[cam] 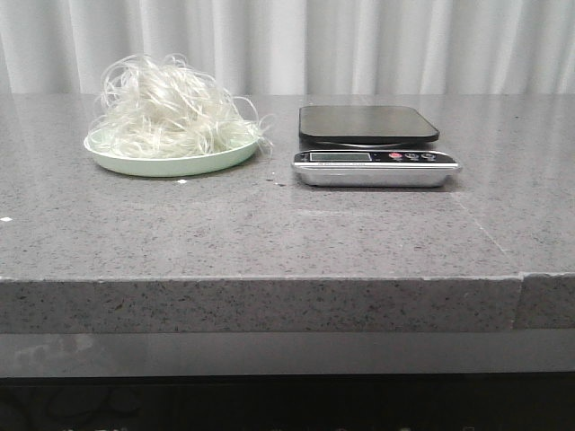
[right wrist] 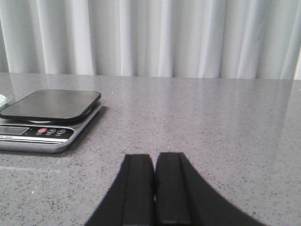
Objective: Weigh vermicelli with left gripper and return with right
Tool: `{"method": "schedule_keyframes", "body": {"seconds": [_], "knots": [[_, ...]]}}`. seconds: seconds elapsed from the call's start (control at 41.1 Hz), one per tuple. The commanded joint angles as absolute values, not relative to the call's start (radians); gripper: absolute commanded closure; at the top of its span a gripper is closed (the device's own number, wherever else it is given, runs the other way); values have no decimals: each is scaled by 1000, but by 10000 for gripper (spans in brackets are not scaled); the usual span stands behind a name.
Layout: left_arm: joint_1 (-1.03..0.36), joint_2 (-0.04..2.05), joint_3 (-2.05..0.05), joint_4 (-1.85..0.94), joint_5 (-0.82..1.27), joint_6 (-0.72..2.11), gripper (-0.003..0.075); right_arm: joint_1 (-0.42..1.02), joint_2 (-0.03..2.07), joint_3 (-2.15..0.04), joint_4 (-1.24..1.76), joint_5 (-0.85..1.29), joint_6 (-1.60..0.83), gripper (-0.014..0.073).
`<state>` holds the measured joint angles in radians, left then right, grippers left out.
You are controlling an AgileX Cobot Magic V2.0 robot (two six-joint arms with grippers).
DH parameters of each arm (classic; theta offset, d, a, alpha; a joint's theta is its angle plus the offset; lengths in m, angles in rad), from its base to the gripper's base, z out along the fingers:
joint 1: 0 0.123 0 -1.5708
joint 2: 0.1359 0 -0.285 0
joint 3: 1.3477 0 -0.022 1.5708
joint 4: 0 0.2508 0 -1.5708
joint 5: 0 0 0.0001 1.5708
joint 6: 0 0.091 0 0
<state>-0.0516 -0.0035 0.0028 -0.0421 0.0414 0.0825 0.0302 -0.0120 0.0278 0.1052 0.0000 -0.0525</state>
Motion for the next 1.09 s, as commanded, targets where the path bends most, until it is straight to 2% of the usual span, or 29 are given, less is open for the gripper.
{"method": "schedule_keyframes", "body": {"seconds": [0.0, 1.069], "knots": [[-51, -24, 8, -53, -42, 71, 579, 26, -27, 20, 107, -86, -51, 449], [-51, -24, 6, -39, -87, 79, 579, 26, -27, 19, 107, -121, -51, 449]]}}
